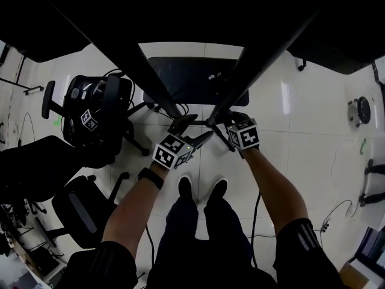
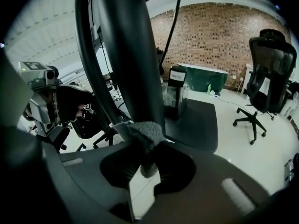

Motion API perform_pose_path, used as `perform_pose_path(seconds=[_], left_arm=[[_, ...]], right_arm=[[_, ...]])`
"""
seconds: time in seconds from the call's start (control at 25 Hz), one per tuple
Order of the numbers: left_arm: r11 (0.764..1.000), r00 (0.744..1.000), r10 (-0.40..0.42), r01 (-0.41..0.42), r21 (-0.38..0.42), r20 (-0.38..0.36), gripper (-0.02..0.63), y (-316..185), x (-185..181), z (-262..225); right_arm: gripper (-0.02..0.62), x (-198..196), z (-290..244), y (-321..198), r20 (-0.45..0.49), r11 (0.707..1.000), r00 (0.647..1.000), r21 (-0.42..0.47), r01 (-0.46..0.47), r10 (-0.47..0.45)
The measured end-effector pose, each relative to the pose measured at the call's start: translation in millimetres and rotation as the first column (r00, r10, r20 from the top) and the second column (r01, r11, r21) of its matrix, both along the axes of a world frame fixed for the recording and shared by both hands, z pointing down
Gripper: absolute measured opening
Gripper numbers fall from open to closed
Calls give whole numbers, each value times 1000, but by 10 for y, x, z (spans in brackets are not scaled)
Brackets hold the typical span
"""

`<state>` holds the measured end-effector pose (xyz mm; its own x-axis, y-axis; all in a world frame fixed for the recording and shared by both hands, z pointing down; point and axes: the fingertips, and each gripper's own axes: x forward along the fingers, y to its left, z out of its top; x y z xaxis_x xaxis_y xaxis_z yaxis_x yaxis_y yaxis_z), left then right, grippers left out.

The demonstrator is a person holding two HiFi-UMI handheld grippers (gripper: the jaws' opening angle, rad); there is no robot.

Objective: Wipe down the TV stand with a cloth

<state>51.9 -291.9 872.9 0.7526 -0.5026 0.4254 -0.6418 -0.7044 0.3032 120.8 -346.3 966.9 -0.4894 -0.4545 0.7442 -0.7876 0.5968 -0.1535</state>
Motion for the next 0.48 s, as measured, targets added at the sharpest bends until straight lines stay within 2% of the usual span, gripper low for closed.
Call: perform_pose_path(seconds=[0.32, 0.48], left_arm=[[1000, 1000, 4, -4, -22, -2, 344, 16, 6, 146], [1000, 1000, -13, 13, -15, -15, 344, 34, -55, 48]], right_arm=[[72, 32, 226, 20, -29, 999, 999, -27, -28, 27], [71, -48, 149, 155, -5, 999, 1000, -40, -11, 10]])
